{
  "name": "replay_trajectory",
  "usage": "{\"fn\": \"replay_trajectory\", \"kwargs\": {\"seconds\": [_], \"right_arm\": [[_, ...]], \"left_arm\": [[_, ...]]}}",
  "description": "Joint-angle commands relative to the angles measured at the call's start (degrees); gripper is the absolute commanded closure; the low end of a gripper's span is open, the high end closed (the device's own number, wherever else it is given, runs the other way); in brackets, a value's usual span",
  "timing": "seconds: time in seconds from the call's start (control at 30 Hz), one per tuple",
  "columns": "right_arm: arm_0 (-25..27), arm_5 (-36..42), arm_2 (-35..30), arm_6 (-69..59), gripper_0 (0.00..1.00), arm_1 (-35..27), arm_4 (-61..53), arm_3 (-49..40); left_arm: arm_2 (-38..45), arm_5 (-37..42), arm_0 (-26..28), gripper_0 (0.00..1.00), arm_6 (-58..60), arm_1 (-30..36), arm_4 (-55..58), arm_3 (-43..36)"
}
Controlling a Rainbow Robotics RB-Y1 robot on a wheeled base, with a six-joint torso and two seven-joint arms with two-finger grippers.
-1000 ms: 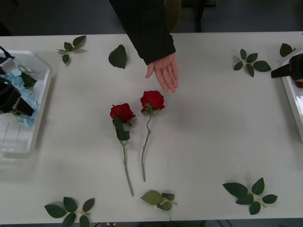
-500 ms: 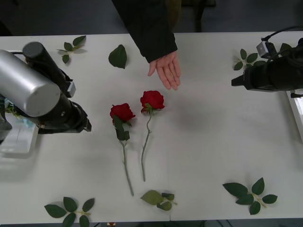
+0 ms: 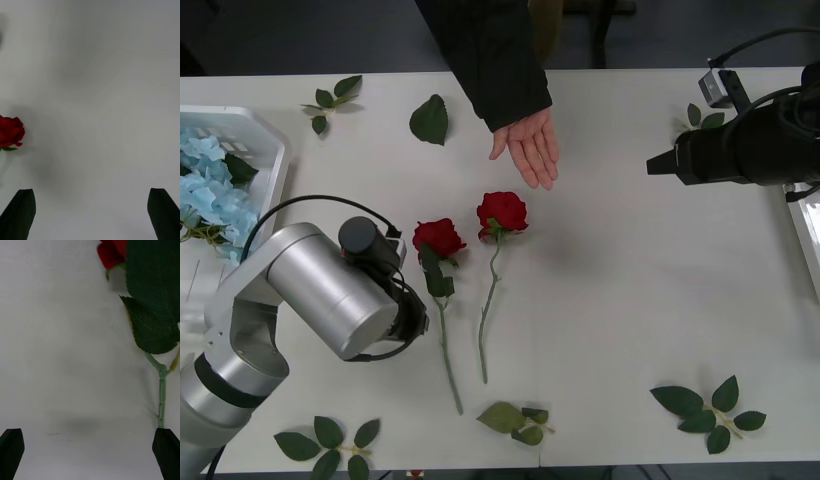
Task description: Place the red flowers into the right box and the blue flowers into the left box. If a person shows an open palm, hand one flower to the person first, then continue sorting.
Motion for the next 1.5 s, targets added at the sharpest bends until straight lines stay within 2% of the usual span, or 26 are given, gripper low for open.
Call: {"fn": "replay_trajectory", "kwargs": {"seconds": [0.03,0.27,0.4,0.57,0.97,1.03,1.07,1.1,1.5], "right_arm": [[0.5,1.8,-0.5,1.4,0.13,-2.6,-1.2,-6.0],[3.9,-0.9,-0.6,2.4,0.13,-1.9,-2.6,-10.0],[7.5,-2.4,-3.0,3.7,0.13,-1.9,-3.1,-10.0],[9.7,-2.5,-5.8,4.8,0.13,-1.9,-3.8,-9.9],[9.7,-6.4,-6.4,5.8,0.13,-1.9,-9.5,-6.3],[9.7,-6.4,-6.4,5.8,0.13,-1.9,-9.5,-6.3],[9.7,-6.4,-6.4,5.9,0.13,-1.9,-9.5,-6.3],[9.6,-6.4,-6.4,6.0,0.13,-1.9,-9.5,-6.4],[9.6,-6.4,-6.4,6.4,0.13,-1.9,-10.2,-6.5]], "left_arm": [[-3.5,-1.1,0.7,0.00,5.3,-2.0,-1.5,-1.6],[-9.2,-8.5,-1.1,0.00,11.2,-2.0,-2.7,3.7],[-10.9,-14.1,-2.5,0.00,11.7,-2.6,-3.9,9.3],[-12.0,-18.3,-4.2,0.00,12.1,-3.3,-4.3,14.2],[-12.0,-19.5,-6.9,0.00,12.9,-5.5,-5.4,19.2],[-12.1,-19.5,-6.9,0.58,12.7,-5.3,-5.4,19.2],[-12.0,-19.5,-6.9,0.92,12.7,-5.3,-5.3,19.2],[-12.1,-19.5,-6.9,1.00,12.6,-5.2,-5.4,19.2],[-12.0,-19.5,-6.9,1.00,12.6,-4.1,-5.1,19.1]]}}
